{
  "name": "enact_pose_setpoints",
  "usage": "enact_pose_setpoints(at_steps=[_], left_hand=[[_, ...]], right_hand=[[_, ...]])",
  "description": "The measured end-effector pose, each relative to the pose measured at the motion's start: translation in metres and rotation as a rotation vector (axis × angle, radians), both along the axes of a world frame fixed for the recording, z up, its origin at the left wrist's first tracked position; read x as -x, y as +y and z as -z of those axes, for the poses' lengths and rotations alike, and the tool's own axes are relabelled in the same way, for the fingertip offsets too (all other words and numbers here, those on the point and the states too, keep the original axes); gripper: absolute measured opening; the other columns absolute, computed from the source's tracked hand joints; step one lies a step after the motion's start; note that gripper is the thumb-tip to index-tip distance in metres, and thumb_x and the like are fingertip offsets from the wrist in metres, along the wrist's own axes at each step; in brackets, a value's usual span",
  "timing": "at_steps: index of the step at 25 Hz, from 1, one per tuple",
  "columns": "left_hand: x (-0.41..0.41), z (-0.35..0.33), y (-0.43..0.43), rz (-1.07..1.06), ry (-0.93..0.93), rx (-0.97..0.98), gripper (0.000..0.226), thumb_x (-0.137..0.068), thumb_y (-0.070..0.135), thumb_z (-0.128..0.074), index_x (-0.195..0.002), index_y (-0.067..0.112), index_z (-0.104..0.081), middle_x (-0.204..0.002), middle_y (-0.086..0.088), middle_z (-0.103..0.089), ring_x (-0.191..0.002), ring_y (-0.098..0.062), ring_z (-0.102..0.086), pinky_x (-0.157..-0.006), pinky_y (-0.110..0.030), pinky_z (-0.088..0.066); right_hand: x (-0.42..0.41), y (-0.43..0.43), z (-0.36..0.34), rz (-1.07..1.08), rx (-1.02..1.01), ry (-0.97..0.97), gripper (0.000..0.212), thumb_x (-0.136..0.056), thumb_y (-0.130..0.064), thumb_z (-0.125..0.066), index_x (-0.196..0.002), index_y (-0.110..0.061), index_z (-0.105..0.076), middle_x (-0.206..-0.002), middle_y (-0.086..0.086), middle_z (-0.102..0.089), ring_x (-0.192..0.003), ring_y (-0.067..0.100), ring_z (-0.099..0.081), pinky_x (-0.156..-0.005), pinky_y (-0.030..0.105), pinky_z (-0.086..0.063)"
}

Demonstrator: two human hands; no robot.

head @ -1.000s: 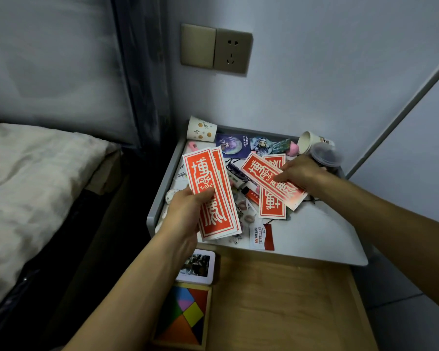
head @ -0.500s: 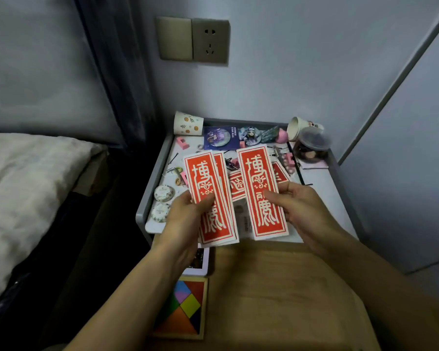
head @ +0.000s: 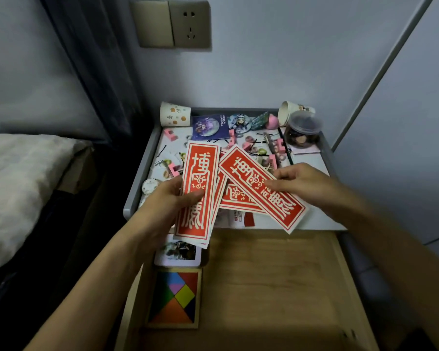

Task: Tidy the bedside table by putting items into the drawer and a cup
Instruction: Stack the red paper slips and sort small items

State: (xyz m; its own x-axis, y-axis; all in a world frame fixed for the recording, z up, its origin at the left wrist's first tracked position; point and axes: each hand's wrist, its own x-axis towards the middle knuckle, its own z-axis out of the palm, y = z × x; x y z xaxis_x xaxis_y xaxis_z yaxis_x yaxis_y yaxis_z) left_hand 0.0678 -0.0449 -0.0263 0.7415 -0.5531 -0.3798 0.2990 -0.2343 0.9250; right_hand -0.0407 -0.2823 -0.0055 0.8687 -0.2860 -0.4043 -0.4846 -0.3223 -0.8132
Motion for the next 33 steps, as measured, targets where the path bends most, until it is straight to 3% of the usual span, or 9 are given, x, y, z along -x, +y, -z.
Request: enact_pose_setpoints(at_steps=[3, 6, 10, 16, 19, 23, 27, 30, 33], left_hand=[[0.002, 0.002, -0.003, -0.064, 0.097, 0.080, 0.020, -0.095, 0.011, -0.058, -0.114, 0.008, -0.063, -0.097, -0.008, -0.076, -0.084, -0.022, -0.074, -0.066, -0.029, -0.058], [0.001, 0.004, -0.004, -0.200, 0.201, 0.218, 0.016, -0.096, 0.010, -0.056, -0.109, 0.002, -0.063, -0.093, -0.010, -0.075, -0.080, -0.021, -0.073, -0.068, -0.031, -0.059], [0.010, 0.010, -0.010, -0.240, 0.262, 0.284, 0.019, -0.097, 0.012, -0.055, -0.112, 0.002, -0.061, -0.093, -0.010, -0.074, -0.082, -0.022, -0.073, -0.070, -0.034, -0.058], [0.034, 0.022, -0.026, -0.163, 0.211, 0.242, 0.026, -0.095, 0.013, -0.060, -0.120, 0.009, -0.057, -0.104, -0.008, -0.075, -0.091, -0.025, -0.074, -0.074, -0.036, -0.059], [0.032, 0.028, -0.027, -0.215, 0.135, 0.182, 0.036, -0.092, 0.014, -0.065, -0.125, 0.009, -0.052, -0.109, -0.010, -0.073, -0.091, -0.026, -0.074, -0.082, -0.043, -0.059], [0.034, 0.028, -0.025, -0.153, 0.042, 0.161, 0.030, -0.095, 0.013, -0.061, -0.124, 0.010, -0.058, -0.109, -0.006, -0.074, -0.093, -0.024, -0.073, -0.088, -0.044, -0.056], [0.039, 0.025, -0.026, -0.108, 0.077, 0.215, 0.029, -0.095, 0.016, -0.060, -0.124, 0.016, -0.061, -0.109, -0.007, -0.074, -0.098, -0.027, -0.072, -0.090, -0.045, -0.055], [0.038, 0.017, -0.024, -0.003, 0.110, 0.217, 0.029, -0.093, 0.023, -0.061, -0.122, 0.018, -0.064, -0.107, -0.006, -0.074, -0.100, -0.024, -0.071, -0.087, -0.037, -0.055], [0.041, 0.011, -0.022, 0.141, 0.164, 0.145, 0.024, -0.095, 0.024, -0.059, -0.117, 0.015, -0.062, -0.101, -0.009, -0.075, -0.095, -0.031, -0.072, -0.080, -0.041, -0.060]], right_hand=[[0.002, 0.000, 0.003, 0.034, -0.135, -0.023, 0.024, -0.091, -0.026, -0.064, -0.108, -0.009, -0.067, -0.093, 0.007, -0.076, -0.084, 0.023, -0.074, -0.077, 0.033, -0.060], [0.003, 0.008, 0.011, 0.227, -0.265, -0.159, 0.023, -0.091, -0.021, -0.065, -0.110, -0.009, -0.065, -0.095, 0.008, -0.076, -0.085, 0.025, -0.074, -0.076, 0.036, -0.060], [0.002, 0.031, 0.022, 0.358, -0.283, -0.281, 0.023, -0.092, -0.018, -0.064, -0.113, -0.009, -0.061, -0.095, 0.005, -0.076, -0.082, 0.021, -0.075, -0.069, 0.032, -0.059], [-0.003, 0.064, 0.034, 0.336, -0.248, -0.338, 0.020, -0.087, -0.016, -0.071, -0.105, -0.012, -0.063, -0.091, 0.004, -0.075, -0.077, 0.019, -0.075, -0.071, 0.037, -0.060], [-0.003, 0.065, 0.037, 0.224, -0.112, -0.348, 0.014, -0.087, -0.020, -0.071, -0.099, -0.013, -0.070, -0.088, 0.000, -0.076, -0.078, 0.014, -0.074, -0.073, 0.033, -0.059], [-0.002, 0.065, 0.039, 0.060, 0.144, -0.302, 0.016, -0.086, -0.031, -0.071, -0.093, -0.017, -0.072, -0.087, -0.008, -0.074, -0.074, 0.002, -0.071, -0.067, 0.022, -0.056], [-0.001, 0.071, 0.041, 0.009, 0.040, -0.281, 0.015, -0.094, -0.024, -0.061, -0.098, -0.010, -0.067, -0.082, -0.001, -0.074, -0.060, 0.008, -0.068, -0.055, 0.017, -0.052], [-0.003, 0.063, 0.038, 0.061, -0.091, -0.340, 0.014, -0.097, -0.019, -0.056, -0.099, -0.008, -0.065, -0.078, -0.001, -0.073, -0.062, 0.014, -0.068, -0.059, 0.026, -0.055], [-0.002, 0.058, 0.034, 0.051, -0.144, -0.369, 0.014, -0.097, -0.018, -0.057, -0.098, -0.007, -0.065, -0.077, -0.004, -0.071, -0.064, 0.009, -0.066, -0.058, 0.022, -0.052]])
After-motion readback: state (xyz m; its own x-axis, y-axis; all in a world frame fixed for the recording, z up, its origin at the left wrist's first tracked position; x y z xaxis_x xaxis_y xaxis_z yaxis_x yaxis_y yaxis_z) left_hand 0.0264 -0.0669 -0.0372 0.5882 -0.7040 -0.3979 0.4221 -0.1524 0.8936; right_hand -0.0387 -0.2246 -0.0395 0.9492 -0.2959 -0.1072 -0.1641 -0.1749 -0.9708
